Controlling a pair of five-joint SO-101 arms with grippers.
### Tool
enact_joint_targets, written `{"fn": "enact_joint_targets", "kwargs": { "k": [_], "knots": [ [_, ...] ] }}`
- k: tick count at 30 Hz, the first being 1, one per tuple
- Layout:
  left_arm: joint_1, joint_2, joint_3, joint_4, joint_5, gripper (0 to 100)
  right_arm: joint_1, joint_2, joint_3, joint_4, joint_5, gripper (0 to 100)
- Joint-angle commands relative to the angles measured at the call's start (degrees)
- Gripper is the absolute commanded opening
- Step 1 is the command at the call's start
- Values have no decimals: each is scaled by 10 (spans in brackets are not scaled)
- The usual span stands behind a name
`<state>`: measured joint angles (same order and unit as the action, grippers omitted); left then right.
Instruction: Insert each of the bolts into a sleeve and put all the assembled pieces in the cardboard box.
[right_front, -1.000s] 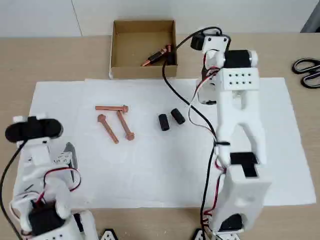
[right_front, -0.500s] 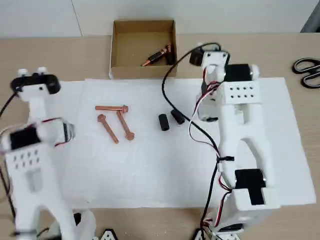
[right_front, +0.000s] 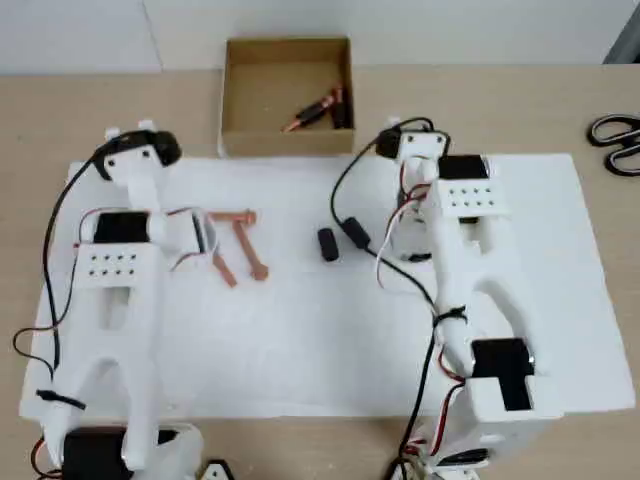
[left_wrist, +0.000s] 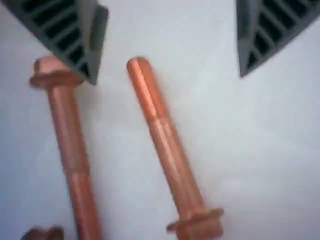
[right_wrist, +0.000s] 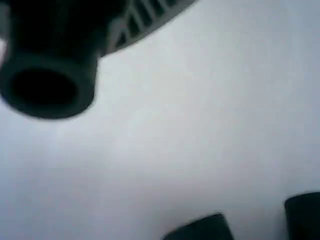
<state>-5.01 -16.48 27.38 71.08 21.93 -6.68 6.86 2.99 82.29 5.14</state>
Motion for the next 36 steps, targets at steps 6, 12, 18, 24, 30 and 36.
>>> {"fn": "enact_joint_targets", "kwargs": {
  "k": [6,12,18,24,30,36],
  "knots": [
    [6,25,39,-126,164,174,0,-30,-4,-7,7,4],
    [4,79,43,-133,180,174,0,-29,-4,-7,6,4],
    [4,135,42,-155,187,174,0,-27,-3,-15,5,4],
    [4,154,42,-178,203,173,0,-27,-3,-15,5,4],
    [4,155,46,-207,207,173,0,-27,-3,-15,5,4],
    [4,156,47,-214,207,173,0,-27,-3,-15,5,4]
  ]
}}
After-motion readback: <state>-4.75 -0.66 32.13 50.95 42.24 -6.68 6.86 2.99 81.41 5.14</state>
